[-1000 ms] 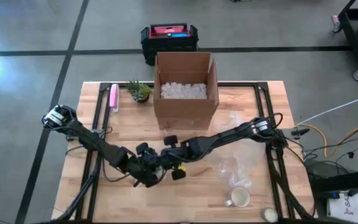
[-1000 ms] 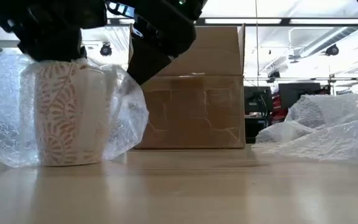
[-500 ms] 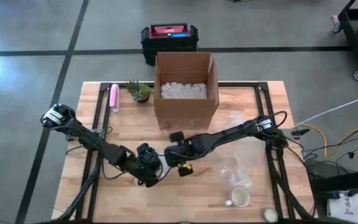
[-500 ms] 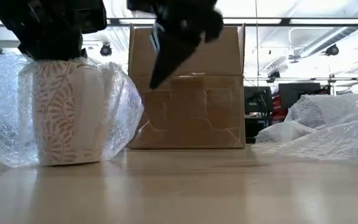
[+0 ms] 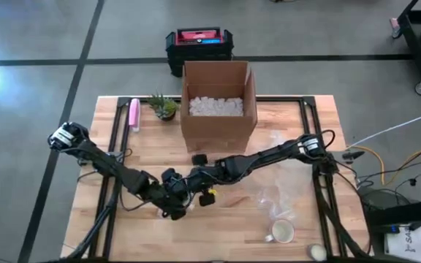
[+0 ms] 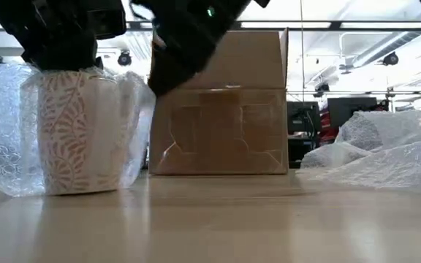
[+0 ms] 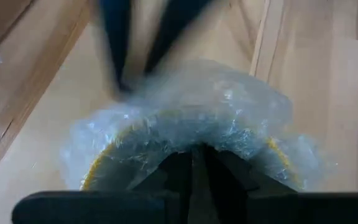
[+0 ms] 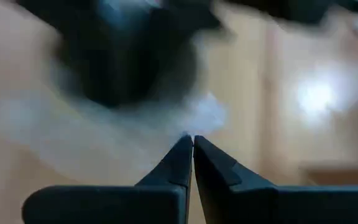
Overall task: Wrap mug
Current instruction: Wrap the orange mug with the bubble wrap
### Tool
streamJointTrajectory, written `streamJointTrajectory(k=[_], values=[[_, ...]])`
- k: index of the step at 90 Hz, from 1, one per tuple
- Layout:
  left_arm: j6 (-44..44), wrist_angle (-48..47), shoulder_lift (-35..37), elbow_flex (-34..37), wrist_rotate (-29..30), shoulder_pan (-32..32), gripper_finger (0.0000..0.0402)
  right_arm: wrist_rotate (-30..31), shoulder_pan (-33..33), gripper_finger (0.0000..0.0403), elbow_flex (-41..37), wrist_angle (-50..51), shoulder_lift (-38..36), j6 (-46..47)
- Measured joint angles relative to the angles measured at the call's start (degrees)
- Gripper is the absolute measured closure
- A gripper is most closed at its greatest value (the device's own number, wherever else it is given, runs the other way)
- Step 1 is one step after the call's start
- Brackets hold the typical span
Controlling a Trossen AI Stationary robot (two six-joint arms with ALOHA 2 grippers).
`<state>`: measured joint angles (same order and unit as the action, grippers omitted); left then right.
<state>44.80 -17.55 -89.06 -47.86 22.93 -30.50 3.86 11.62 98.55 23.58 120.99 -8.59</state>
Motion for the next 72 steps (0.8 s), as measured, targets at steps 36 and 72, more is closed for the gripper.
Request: streamJointTrajectory(k=[36, 72], values=[[-0.2, 0.3, 0.0, 0.0, -0.2, -0.1, 0.0365, 2.6, 2.3, 0.0401, -0.1, -2.0, 0.0, -4.0], [-0.9, 0.9, 0.0, 0.1, 0.1, -0.1, 0.0365, -0.5, 2.8, 0.0401, 0.1, -4.2, 1.1, -4.1]])
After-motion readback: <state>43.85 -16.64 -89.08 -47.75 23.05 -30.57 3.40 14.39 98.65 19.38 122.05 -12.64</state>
